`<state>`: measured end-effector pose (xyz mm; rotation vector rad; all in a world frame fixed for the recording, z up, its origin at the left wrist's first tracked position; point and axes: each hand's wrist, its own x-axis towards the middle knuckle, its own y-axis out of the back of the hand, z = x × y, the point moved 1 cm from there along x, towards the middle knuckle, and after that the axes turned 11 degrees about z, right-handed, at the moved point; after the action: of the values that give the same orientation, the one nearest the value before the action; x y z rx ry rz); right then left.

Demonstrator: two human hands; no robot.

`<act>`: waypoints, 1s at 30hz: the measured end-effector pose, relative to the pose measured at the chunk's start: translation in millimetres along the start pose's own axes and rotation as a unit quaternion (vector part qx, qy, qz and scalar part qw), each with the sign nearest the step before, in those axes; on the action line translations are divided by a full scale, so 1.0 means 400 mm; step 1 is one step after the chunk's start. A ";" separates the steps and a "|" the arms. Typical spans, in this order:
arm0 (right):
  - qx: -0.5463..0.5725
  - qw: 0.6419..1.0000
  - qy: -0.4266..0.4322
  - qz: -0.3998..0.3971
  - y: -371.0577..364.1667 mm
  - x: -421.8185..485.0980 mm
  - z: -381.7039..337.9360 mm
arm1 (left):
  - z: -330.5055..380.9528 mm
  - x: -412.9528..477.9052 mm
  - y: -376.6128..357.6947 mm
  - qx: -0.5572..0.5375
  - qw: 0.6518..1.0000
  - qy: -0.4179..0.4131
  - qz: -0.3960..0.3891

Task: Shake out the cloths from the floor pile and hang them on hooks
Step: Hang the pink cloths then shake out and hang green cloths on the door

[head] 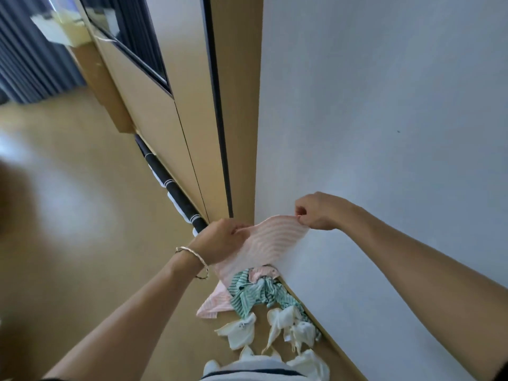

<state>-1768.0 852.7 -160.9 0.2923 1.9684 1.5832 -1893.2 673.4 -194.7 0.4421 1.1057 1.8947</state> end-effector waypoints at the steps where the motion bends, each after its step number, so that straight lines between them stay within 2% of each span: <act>1: 0.020 1.000 -0.007 0.012 0.000 -0.007 0.001 | 0.027 -0.005 0.005 -0.014 1.000 0.003 0.000; 6: 0.133 0.989 0.010 0.060 -0.023 -0.077 -0.001 | 0.125 -0.036 -0.022 -0.153 0.986 0.065 0.000; 9: 0.182 0.982 0.054 -0.011 -0.042 -0.138 0.011 | 0.168 -0.080 -0.074 -0.261 0.947 0.188 -0.003; 11: 0.230 0.967 0.074 -0.081 -0.065 -0.176 0.025 | 0.189 -0.119 -0.122 -0.314 0.920 0.233 -0.022; 13: 0.206 0.964 0.107 -0.133 -0.097 -0.201 0.032 | 0.195 -0.161 -0.175 -0.337 0.904 0.262 -0.020; 18: 0.086 0.966 0.189 -0.157 -0.216 -0.236 -0.005 | 0.191 -0.295 -0.282 -0.340 0.880 0.330 0.022; 21: 0.046 0.955 0.237 -0.169 -0.277 -0.256 -0.062 | 0.168 -0.378 -0.309 -0.314 0.880 0.352 0.055; 26: -0.021 0.931 0.332 -0.151 -0.329 -0.313 -0.183 | 0.131 -0.517 -0.323 -0.299 0.857 0.407 0.102; 27: -0.037 0.924 0.352 -0.147 -0.338 -0.327 -0.208 | 0.124 -0.545 -0.322 -0.281 0.860 0.414 0.099; 30: -0.064 0.898 0.408 -0.152 -0.361 -0.367 -0.286 | 0.085 -0.646 -0.326 -0.159 0.897 0.408 0.063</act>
<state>-1688.0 645.2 -238.8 -0.8334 2.3081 1.7607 -1661.4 507.6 -254.4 -0.5425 1.2506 2.3979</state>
